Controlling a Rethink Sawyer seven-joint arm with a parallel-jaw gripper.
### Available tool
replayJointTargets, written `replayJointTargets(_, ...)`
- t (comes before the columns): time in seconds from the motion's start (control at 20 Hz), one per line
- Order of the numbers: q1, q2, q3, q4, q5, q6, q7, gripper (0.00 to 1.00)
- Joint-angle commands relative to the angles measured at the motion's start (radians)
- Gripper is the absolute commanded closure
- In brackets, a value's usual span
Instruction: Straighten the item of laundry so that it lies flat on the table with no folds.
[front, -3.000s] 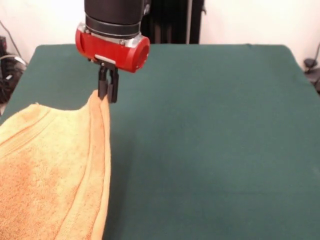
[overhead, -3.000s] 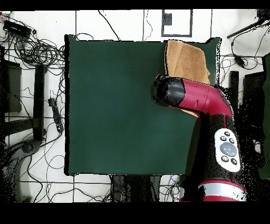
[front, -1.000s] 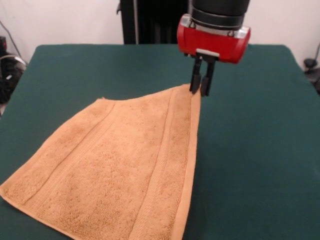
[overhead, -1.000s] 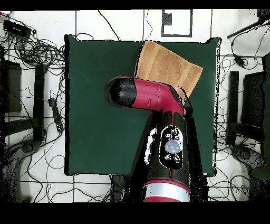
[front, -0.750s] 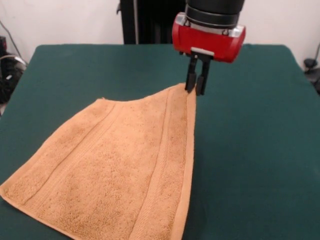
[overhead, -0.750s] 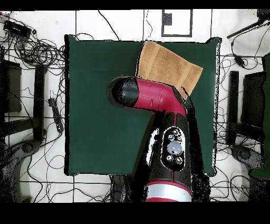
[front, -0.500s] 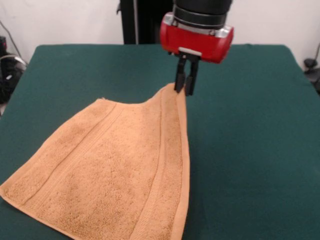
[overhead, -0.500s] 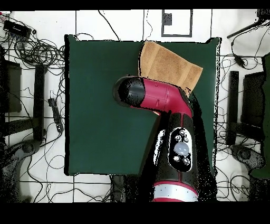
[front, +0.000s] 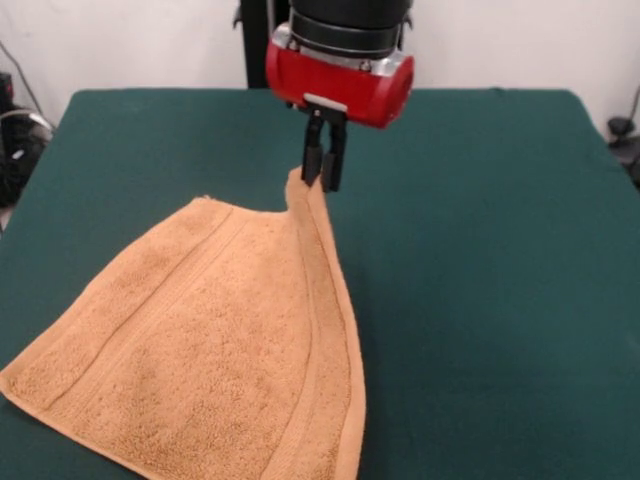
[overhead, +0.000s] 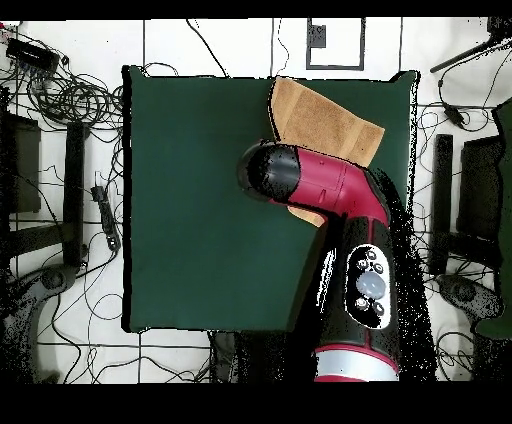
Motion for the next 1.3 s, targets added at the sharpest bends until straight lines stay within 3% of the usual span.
replayJointTargets(0.05, 0.083, 0.064, 0.054, -0.005, 0.077, 0.126, 0.255, 1.00)
replayJointTargets(1.1, 0.191, 0.131, -0.127, -0.055, 0.145, 0.087, 0.372, 1.00)
replayJointTargets(1.3, 0.175, 0.124, -0.101, -0.044, 0.166, 0.082, 0.316, 1.00)
